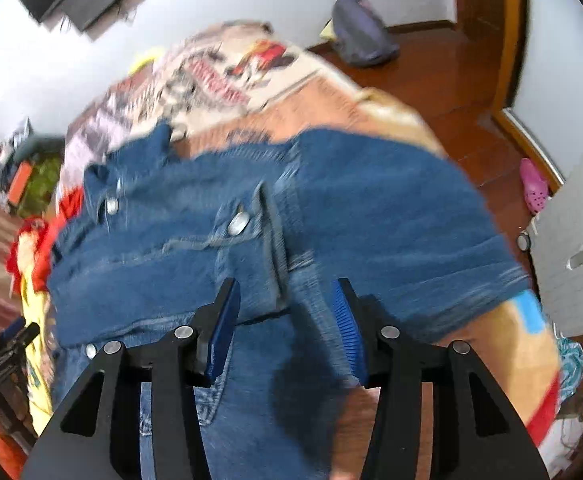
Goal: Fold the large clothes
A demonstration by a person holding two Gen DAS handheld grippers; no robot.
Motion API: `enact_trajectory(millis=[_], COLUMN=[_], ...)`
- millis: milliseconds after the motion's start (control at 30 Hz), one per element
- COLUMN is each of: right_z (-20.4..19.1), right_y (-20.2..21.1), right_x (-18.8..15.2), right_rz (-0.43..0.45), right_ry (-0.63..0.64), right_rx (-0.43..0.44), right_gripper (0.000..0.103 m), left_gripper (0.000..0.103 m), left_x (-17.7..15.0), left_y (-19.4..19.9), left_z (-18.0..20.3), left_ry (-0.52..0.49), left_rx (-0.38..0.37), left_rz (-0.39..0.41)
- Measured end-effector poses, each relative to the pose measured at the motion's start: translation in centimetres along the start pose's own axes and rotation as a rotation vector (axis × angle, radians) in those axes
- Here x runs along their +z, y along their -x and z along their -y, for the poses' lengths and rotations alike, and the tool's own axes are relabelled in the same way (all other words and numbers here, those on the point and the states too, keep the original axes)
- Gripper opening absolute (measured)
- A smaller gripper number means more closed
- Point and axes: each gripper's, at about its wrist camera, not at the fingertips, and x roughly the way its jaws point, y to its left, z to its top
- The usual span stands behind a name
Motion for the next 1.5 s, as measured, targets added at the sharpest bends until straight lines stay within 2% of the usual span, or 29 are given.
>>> enact_trajectory(millis=[33,100,167,233,400,567,767,933,1033,1200,1267,1367,1500], right_z=[0.9,2.7,4.6,6.5,11.4,15.0,16.2,17.2,17.3,16.5,16.3,15.2,11.7], right_y=[1.0,2.5,3.4,3.7,1.6,-2.8,-4.8,-6.0,-6.0,-4.7,-3.9,-2.1,2.1], right_x=[0.4,0.8,1.0,1.0,0.3,-0.5,-0.2,0.5,0.8,0.9,0.8,1.3,3.0], right_rz=[0.026,0.070,0.104,0.118,0.050,-0.069,-0.061,-0.052,-0.034,0.006,0.025,0.072,0.189], right_ry=[-0.025,-0.077,-0.124,-0.168,-0.321,-0.486,-0.571,-0.628,-0.646,-0.618,-0.616,-0.572,-0.451], right_rx=[-0.005,-0.016,-0.033,-0.060,-0.070,0.021,0.056,0.043,0.018,-0.078,-0.088,-0.105,-0.085], right_gripper=[0.049,0.061,0.066,0.067,0.067,0.067,0.070,0.070,0.066,0.026,0.019,0.014,0.010], left_gripper=[0.089,0.089,0.089,0.089,0.089,0.089,0.089,0.089,0.089,0.089,0.089,0.089,0.089], left_x=[0.4,1.4,2.2,2.9,3.9,4.1,4.2,4.1,4.0,3.7,3.6,3.5,3.3], left_y=[0.1,0.1,0.0,-0.6,-2.4,-3.6,-4.2,-4.4,-4.3,-3.5,-3.1,-2.3,-1.3], left_z=[0.3,1.4,2.2,3.1,5.7,7.8,9.1,9.3,9.3,8.9,8.7,8.1,7.1], left_ry=[-0.004,-0.011,-0.007,0.005,-0.002,-0.042,-0.068,-0.067,-0.070,-0.076,-0.075,-0.066,-0.045], left_rx=[-0.004,-0.031,-0.064,-0.101,-0.138,-0.161,-0.171,-0.172,-0.175,-0.165,-0.164,-0.165,-0.165], left_rz=[0.009,0.031,0.038,0.034,0.002,-0.021,-0.036,-0.039,-0.042,-0.031,-0.023,-0.010,0.006])
